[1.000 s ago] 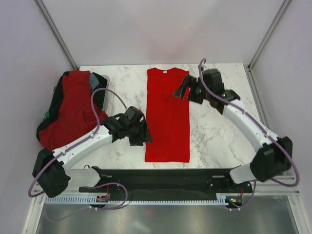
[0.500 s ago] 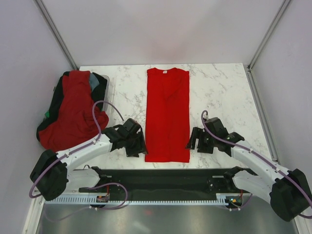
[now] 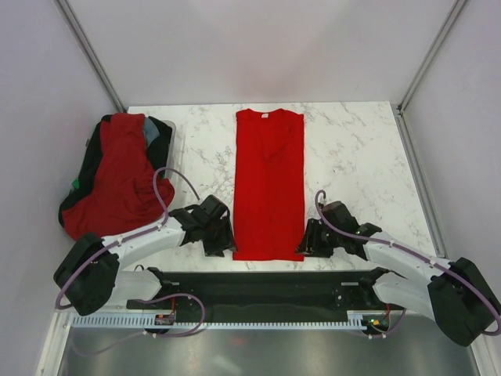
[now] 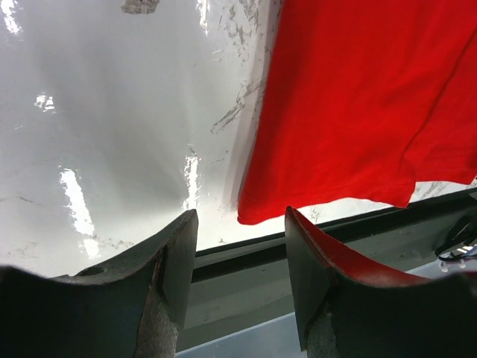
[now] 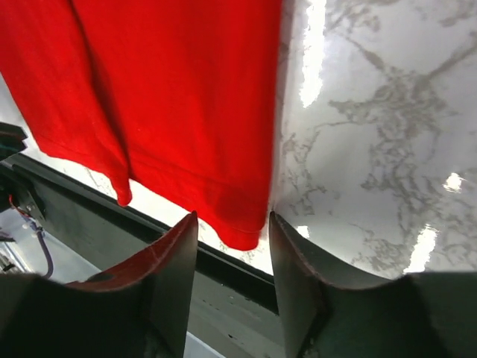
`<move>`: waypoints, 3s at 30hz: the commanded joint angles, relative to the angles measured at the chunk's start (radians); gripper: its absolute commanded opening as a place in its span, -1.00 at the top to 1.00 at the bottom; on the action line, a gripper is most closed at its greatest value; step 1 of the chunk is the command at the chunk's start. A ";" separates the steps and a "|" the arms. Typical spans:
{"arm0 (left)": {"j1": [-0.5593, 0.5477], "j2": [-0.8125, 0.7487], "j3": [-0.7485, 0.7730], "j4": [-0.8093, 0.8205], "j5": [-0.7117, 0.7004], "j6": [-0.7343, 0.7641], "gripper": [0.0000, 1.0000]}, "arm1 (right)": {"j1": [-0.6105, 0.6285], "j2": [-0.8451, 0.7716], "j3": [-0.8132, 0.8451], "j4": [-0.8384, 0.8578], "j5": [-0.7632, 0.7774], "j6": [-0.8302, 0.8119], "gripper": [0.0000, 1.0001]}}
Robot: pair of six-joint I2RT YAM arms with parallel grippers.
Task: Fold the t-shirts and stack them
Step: Fold the tshirt
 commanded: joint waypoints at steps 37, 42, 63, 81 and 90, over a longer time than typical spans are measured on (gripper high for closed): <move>-0.128 -0.059 0.127 -0.094 -0.049 -0.075 0.96 | 0.032 -0.126 0.097 -0.178 0.034 -0.001 1.00; -0.120 -0.014 0.363 -0.235 -0.115 0.006 0.96 | 0.034 -0.065 0.291 -0.301 0.172 -0.053 1.00; 0.191 0.551 1.067 -0.364 -0.207 0.263 0.96 | -0.220 0.602 1.050 -0.321 0.197 -0.325 1.00; 0.288 0.845 1.354 -0.359 -0.146 0.363 0.96 | -0.262 0.843 1.204 -0.283 0.191 -0.345 1.00; 0.334 0.986 1.463 -0.358 -0.123 0.376 0.86 | -0.292 0.976 1.297 -0.272 0.178 -0.335 1.00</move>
